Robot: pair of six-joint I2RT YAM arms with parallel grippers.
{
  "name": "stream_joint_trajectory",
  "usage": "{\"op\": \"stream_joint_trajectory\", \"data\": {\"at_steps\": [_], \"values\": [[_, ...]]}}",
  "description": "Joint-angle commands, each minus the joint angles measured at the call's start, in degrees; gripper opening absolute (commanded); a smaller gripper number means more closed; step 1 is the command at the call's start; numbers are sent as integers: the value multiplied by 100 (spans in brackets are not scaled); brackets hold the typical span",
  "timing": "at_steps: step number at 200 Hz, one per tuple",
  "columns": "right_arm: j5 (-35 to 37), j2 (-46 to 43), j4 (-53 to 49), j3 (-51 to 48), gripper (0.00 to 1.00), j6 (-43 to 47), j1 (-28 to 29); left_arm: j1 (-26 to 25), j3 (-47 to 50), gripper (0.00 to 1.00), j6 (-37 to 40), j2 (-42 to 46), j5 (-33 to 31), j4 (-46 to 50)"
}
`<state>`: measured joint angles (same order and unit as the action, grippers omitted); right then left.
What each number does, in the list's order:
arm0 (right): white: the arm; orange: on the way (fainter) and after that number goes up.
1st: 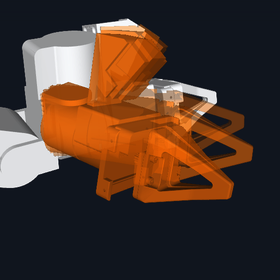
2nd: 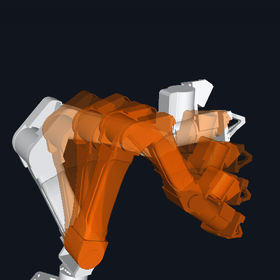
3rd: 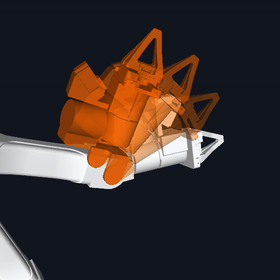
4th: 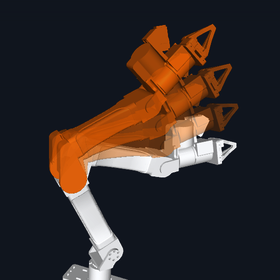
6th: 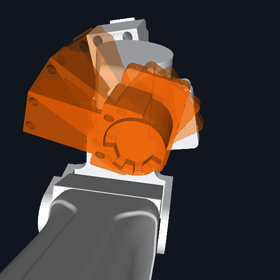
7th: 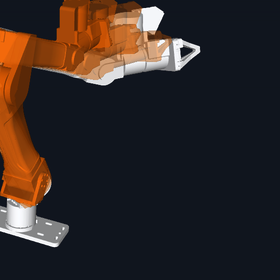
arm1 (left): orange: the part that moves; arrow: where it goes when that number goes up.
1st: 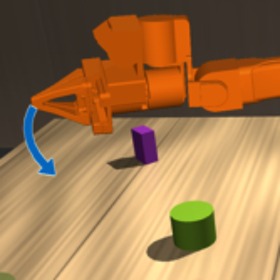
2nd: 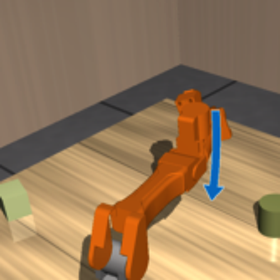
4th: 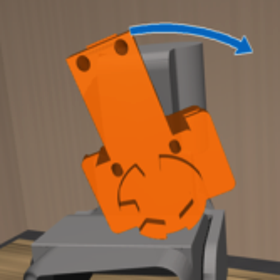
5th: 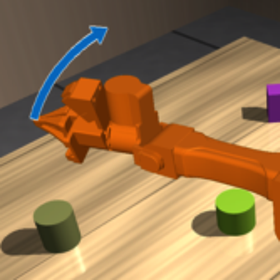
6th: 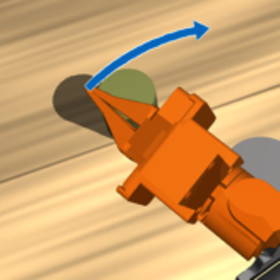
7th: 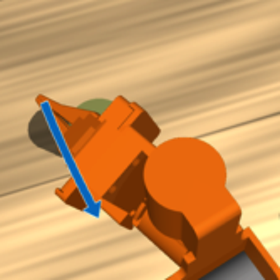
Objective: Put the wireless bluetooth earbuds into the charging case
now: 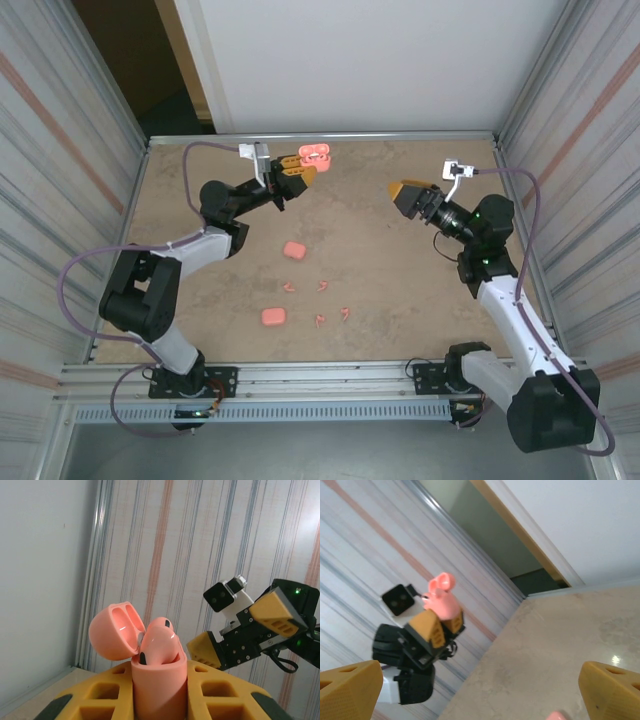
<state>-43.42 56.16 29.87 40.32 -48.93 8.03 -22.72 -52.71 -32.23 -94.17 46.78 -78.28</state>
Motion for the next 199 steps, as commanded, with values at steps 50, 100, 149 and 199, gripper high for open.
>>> {"op": "stream_joint_trajectory", "data": {"at_steps": [50,100,149,199], "values": [[-128,711,563,793,99,70,763,-39,-222,0,-21,-229,269,-275],[-127,1295,532,1355,99,277,1179,-74,-251,0,-12,-195,395,-276],[-98,1924,387,1882,99,436,1368,-100,-279,0,-20,-161,481,-275],[-348,2418,489,2290,99,313,1560,-116,-306,0,-6,-186,503,-278]]}}
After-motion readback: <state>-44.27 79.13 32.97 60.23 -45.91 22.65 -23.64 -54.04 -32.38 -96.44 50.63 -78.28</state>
